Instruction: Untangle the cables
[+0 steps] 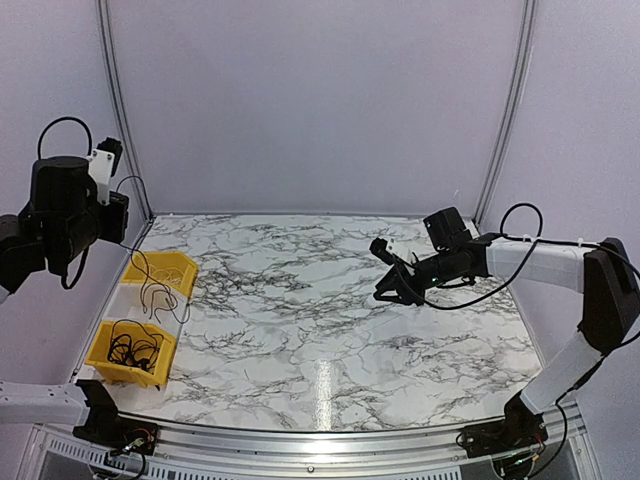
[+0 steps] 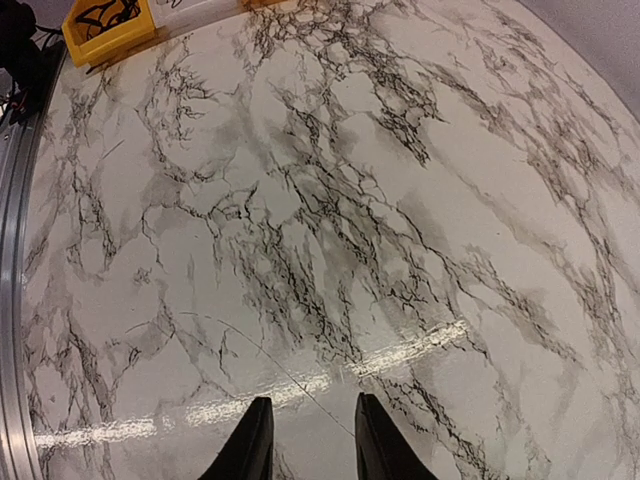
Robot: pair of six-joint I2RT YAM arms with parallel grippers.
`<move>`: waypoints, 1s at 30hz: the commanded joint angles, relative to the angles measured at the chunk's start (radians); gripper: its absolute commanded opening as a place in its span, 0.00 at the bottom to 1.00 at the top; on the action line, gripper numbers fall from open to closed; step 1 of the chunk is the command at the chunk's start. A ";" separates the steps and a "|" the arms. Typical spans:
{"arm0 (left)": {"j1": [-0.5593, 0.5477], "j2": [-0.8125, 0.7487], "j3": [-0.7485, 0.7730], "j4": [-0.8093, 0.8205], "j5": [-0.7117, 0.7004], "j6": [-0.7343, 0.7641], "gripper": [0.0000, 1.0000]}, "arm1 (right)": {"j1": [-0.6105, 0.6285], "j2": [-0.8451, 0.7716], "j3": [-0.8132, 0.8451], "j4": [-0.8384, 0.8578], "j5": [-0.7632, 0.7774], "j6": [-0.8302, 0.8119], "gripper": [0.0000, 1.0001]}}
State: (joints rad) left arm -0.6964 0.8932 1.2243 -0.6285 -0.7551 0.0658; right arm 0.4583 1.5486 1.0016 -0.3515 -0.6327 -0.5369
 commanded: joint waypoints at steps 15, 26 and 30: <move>0.215 0.010 -0.128 -0.035 -0.052 0.041 0.00 | -0.005 0.010 0.005 0.000 0.010 -0.033 0.28; 0.262 0.035 -0.290 0.053 0.029 -0.049 0.00 | -0.004 0.028 0.013 -0.024 0.013 -0.052 0.27; 0.311 0.064 -0.336 0.116 0.029 -0.092 0.00 | -0.004 0.029 0.014 -0.026 0.008 -0.052 0.27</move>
State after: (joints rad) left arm -0.4259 0.9360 0.9195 -0.6094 -0.7322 0.0311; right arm 0.4583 1.5669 1.0016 -0.3611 -0.6209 -0.5766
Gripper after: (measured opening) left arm 0.024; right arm 0.269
